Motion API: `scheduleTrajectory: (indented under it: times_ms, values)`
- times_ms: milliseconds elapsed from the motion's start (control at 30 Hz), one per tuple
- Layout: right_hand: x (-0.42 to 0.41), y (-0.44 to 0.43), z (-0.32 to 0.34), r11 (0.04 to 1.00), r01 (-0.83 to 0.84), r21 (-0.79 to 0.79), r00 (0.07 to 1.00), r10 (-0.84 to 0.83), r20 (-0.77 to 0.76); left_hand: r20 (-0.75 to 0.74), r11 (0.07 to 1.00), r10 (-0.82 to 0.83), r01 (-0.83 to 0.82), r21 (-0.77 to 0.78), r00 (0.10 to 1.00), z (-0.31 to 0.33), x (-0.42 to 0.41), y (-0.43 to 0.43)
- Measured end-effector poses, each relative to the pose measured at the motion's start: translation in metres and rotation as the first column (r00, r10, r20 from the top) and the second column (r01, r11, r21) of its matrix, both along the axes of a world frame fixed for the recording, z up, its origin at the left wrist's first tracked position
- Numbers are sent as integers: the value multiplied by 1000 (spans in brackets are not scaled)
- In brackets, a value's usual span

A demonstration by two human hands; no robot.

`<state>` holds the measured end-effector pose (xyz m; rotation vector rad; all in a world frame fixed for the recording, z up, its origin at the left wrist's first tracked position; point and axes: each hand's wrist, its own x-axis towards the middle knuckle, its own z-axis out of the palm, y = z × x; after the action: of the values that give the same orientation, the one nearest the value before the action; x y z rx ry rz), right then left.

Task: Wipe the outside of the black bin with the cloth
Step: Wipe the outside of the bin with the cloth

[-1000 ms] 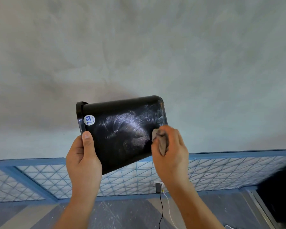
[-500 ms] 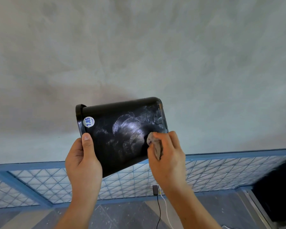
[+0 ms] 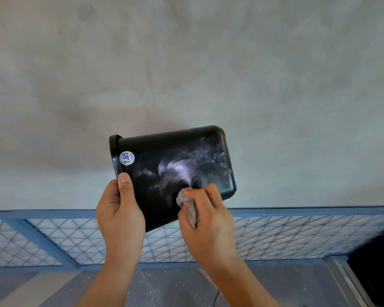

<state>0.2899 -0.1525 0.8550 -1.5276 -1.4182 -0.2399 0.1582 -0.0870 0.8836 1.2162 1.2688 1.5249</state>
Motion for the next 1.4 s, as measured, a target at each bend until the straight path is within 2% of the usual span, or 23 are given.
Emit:
scheduleTrajectory:
  times_ms: [133, 333, 500, 733, 933, 1067, 1167, 1333, 1400]
  values:
    - [-9, 9, 8, 995, -96, -28, 995, 97, 36, 44, 1000, 14, -13, -24, 999, 1, 0, 4]
    - [16, 4, 5, 1000, 14, 3, 999, -13, -33, 62, 1000, 2, -1, -2, 998, 3, 5, -1]
    - [-16, 8, 5, 988, -149, -50, 989, 149, -6, 85, 1000, 11, -12, 10, 996, 6, 6, -2]
    - [17, 16, 23, 1000, 19, -17, 999, -20, -48, 75, 1000, 13, -13, -5, 997, 8, 7, -3]
    - [-26, 8, 13, 983, -164, -86, 985, 167, 31, 81, 999, 31, -32, 14, 996, 5, 7, -1]
    - [-5, 27, 38, 998, -50, -36, 999, 49, -20, 81, 1000, 22, -23, 6, 996, 5, 5, 3]
    - [14, 21, 30, 999, 38, -16, 998, -38, -59, 62, 1000, 30, -30, 2, 998, 4, 5, 2]
    - [-26, 6, 12, 986, -152, -62, 988, 153, 8, 84, 999, 40, -41, 6, 996, 5, 5, 2]
    - [-30, 17, 24, 986, -150, -70, 988, 152, 36, 86, 999, 41, -41, 7, 995, 6, 3, 4]
